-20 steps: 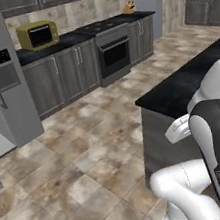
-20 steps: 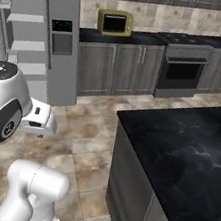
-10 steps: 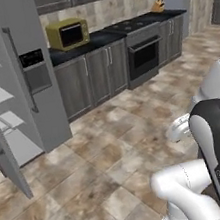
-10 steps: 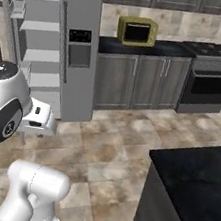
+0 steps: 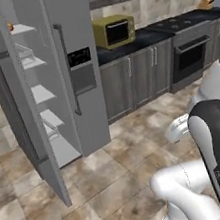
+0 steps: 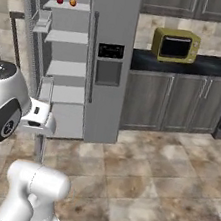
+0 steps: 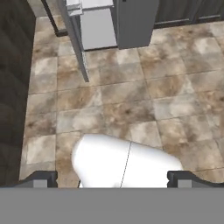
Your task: Pick up the tangerine and peach from the fridge and place one fruit on each plate on the dining counter.
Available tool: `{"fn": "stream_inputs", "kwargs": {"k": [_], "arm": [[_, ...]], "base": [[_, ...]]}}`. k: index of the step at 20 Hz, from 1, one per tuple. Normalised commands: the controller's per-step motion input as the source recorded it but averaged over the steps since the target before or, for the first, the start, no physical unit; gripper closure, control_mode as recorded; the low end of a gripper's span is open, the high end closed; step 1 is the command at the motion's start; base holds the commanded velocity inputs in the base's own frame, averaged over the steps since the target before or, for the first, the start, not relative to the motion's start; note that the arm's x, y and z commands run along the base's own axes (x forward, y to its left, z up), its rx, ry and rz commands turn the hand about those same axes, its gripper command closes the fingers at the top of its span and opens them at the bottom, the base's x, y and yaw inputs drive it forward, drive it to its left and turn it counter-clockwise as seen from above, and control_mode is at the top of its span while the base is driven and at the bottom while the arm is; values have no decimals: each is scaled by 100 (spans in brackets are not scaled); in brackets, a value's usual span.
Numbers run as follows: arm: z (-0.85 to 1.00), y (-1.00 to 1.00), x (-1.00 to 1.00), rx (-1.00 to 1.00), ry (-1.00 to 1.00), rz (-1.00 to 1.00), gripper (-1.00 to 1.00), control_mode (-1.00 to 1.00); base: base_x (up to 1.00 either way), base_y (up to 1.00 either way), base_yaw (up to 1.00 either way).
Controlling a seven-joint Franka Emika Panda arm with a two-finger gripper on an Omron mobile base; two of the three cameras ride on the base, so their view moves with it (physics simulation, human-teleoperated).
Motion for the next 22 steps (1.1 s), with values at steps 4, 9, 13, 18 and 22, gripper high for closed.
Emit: {"fn": "stream_inputs", "kwargs": {"k": [4,9,13,18,22], "arm": [[0,0,0,0,0,0,-100,100],[0,0,0,0,0,0,-100,100],[0,0,0,0,0,0,-100,100],[0,0,0,0,0,0,-100,100],[0,0,0,0,0,0,-100,100]], "base": [[100,36,42],[100,7,30],[100,-38,18],[94,-32,18],[41,-24,40]]}}
